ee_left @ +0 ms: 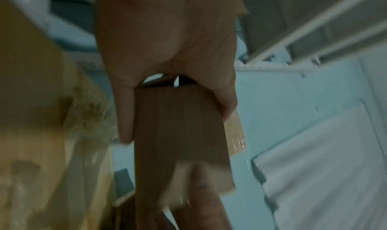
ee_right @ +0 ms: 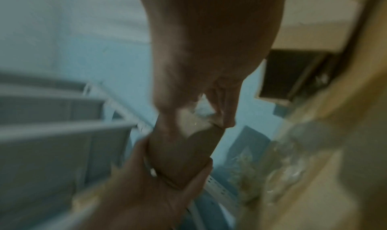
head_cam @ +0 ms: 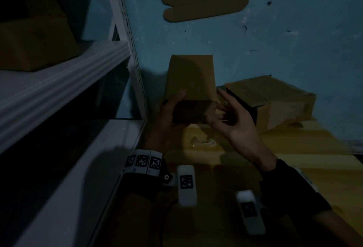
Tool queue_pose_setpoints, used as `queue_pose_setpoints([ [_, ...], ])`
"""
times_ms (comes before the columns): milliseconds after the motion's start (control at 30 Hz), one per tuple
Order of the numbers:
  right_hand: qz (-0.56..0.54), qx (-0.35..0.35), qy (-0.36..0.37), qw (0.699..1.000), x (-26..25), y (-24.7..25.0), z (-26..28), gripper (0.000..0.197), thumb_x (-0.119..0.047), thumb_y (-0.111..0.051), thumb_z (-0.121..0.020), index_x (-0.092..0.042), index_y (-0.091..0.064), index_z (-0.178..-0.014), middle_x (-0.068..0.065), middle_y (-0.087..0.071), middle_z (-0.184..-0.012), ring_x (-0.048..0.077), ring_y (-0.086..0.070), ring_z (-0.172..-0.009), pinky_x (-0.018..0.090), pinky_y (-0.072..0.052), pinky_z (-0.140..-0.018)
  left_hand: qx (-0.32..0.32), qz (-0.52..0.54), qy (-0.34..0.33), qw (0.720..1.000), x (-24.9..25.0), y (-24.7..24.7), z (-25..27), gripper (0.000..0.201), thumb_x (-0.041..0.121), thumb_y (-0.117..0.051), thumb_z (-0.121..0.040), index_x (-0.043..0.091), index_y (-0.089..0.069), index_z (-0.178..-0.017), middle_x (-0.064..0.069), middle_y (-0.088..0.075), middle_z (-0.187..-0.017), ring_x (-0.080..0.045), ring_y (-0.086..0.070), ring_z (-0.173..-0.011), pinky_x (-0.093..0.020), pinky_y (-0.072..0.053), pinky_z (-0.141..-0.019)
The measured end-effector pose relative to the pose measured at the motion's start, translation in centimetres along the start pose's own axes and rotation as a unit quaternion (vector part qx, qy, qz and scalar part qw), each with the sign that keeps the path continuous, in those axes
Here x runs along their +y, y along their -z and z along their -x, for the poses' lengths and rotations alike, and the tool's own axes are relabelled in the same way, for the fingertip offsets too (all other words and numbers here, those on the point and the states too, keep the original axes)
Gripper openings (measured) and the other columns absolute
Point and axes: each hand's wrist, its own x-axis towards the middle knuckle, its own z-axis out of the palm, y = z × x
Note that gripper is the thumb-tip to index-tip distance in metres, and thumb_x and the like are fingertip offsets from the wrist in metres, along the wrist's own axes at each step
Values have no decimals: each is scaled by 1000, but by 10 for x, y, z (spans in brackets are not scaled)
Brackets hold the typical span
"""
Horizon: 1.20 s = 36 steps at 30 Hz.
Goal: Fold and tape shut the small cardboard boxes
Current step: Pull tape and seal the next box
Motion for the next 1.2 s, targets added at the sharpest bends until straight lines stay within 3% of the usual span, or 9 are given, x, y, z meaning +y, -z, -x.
queue_pose_setpoints([
  [167, 110, 42, -2, 993, 6, 6, -3, 93, -47, -84, -68, -24, -48, -150, -5, -69, -128, 3, -66, -109, 33, -60, -93, -28, -106, 50, 993, -7, -5, 0, 86, 57, -84, -57, 19, -57, -130, -6, -68, -119, -25, -69, -100, -39, -62, -67],
  [267, 111, -7, 1, 994, 12, 19, -2, 38, -40, -84, -74, -27, -68, -105, -22, -73, -88, -3, -69, -84, 22, -56, -72, -42, -138, 82, 986, -10, -7, 0, 113, 69, -87, -40, 21, -53, -136, -5, -63, -126, -28, -65, -107, -49, -61, -72],
  [367, 88, -53, 0, 995, 10, 32, 2, 18, -25, -81, -83, -18, -66, -88, -8, -72, -76, 5, -69, -70, 17, -50, -59, -62, -155, 87, 982, -13, -5, -3, 124, 78, -85, -36, 21, -49, -140, -4, -65, -127, -27, -67, -108, -53, -59, -82],
  [633, 72, -97, -38, 992, 14, 52, 10, 13, -5, -62, -98, 7, -63, -98, 29, -65, -88, 13, -66, -71, 12, -50, -61, -117, -192, 132, 965, -13, -10, 8, 98, 72, -83, -49, 22, -56, -130, -8, -63, -125, -32, -69, -101, -54, -60, -76],
  [800, -1, -70, -55, 996, 13, 57, 10, 52, -31, -63, -94, -13, -57, -141, 0, -78, -105, 16, -75, -97, 28, -60, -81, -130, -186, 133, 965, -7, -14, 14, 51, 60, -67, -69, 26, -64, -105, -8, -66, -116, -34, -69, -100, -56, -58, -83],
  [867, 1, -51, -49, 997, 10, 58, 9, 60, -38, -65, -91, -25, -50, -148, -11, -76, -104, 3, -72, -98, 21, -59, -81, -129, -168, 140, 967, -7, -17, 14, 52, 60, -67, -67, 24, -63, -105, -9, -65, -116, -37, -70, -98, -56, -57, -86],
  [933, 0, -55, -50, 997, 6, 55, 9, 55, -39, -62, -95, -26, -50, -147, -17, -71, -104, -7, -69, -92, 11, -54, -73, -135, -145, 144, 969, -11, -21, 14, 55, 58, -69, -69, 24, -62, -111, -10, -63, -122, -36, -68, -103, -58, -56, -88],
  [1067, 54, -44, -34, 997, 6, 47, 10, 52, -55, -59, -93, -20, -60, -131, -5, -73, -100, 10, -70, -95, 24, -57, -77, -129, -141, 150, 970, -22, -29, 12, 49, 56, -67, -82, 20, -63, -115, -14, -69, -117, -37, -71, -97, -61, -55, -87],
  [1200, 53, -41, -42, 997, 11, 45, 9, 46, -59, -60, -93, -22, -65, -119, -10, -73, -107, 3, -68, -100, 19, -54, -80, -134, -151, 155, 967, -21, -29, 13, 40, 56, -62, -87, 20, -65, -106, -14, -72, -107, -40, -70, -101, -61, -54, -89],
])
